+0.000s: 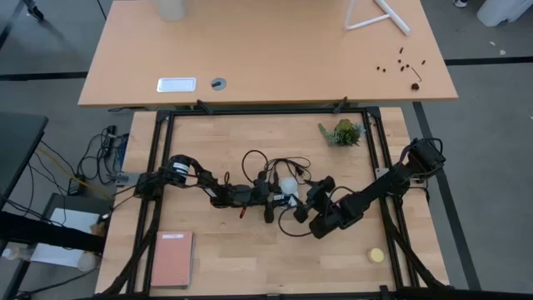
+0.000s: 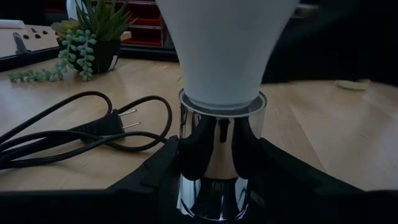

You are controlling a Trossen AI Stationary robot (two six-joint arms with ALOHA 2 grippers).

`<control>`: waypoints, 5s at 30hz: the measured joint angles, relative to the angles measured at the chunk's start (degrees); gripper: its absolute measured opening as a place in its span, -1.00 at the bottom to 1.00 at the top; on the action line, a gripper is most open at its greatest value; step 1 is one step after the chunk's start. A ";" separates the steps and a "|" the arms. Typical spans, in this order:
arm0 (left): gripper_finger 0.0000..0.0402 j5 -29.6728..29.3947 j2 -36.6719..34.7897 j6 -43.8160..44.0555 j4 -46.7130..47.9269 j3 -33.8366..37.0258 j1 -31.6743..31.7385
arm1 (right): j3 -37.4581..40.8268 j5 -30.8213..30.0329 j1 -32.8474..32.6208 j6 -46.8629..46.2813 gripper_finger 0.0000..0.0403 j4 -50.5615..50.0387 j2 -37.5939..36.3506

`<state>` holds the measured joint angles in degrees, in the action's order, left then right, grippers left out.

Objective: Screw lightbulb
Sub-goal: Remove the lightbulb from the lamp, then move the lightbulb to the middle right of the table

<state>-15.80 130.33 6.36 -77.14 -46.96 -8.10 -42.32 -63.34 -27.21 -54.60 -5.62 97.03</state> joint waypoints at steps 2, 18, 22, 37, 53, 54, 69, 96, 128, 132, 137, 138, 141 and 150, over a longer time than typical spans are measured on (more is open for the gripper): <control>-0.09 0.01 0.01 -0.42 -0.03 0.11 -0.04 | 0.26 -2.52 -0.50 -5.18 0.63 -5.46 0.01; -0.09 0.25 -0.01 -0.36 -0.16 0.31 0.15 | 0.21 9.10 -0.08 13.23 0.32 13.06 0.09; -0.09 0.21 -0.01 -0.29 -0.16 0.31 0.15 | 0.21 9.24 1.91 17.09 0.36 13.54 0.09; -0.09 -0.40 -0.01 -0.49 -0.14 0.35 0.17 | 0.29 -1.87 0.62 -4.40 0.28 -5.59 -3.31; -0.09 -0.19 0.01 -0.40 -0.38 0.35 0.17 | 0.21 11.32 -0.18 11.85 0.25 12.20 -4.30; -0.09 -0.19 0.01 -0.40 -0.36 0.35 0.17 | 0.20 11.37 0.30 12.57 0.25 12.52 -4.31; -0.09 -0.06 0.01 -0.34 -0.26 0.37 0.17 | 0.33 8.67 2.09 -11.72 0.23 -11.50 -4.31; -0.09 -0.06 -0.01 -0.36 -0.18 0.37 0.22 | 0.20 10.77 3.03 -7.34 0.21 -8.85 -4.45; -0.09 -0.08 -0.01 -1.17 -0.16 0.37 0.20 | 0.19 7.25 0.94 3.36 0.14 -2.96 -4.42; -0.09 -0.08 -0.01 -0.83 0.02 0.37 0.20 | 0.20 7.45 0.91 -1.92 0.14 -4.85 -4.99; -0.05 -0.13 -0.03 0.05 0.34 0.35 0.20 | 0.19 8.23 4.03 -3.49 0.14 -6.98 -6.49; -0.03 -0.11 -0.03 -0.02 0.20 0.35 0.20 | 0.19 9.75 5.39 -2.65 0.14 -7.04 -6.49; 0.07 3.30 0.01 0.06 0.24 0.37 0.20 | 0.18 20.11 11.26 -0.88 0.18 -7.98 -5.69; 0.22 10.80 -0.03 -5.61 2.99 0.37 0.02 | -0.49 41.42 21.97 0.59 0.30 -3.34 -6.28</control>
<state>-5.00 130.30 0.74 -74.15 -46.59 -8.08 -42.81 -21.92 -5.23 -54.01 -8.97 90.75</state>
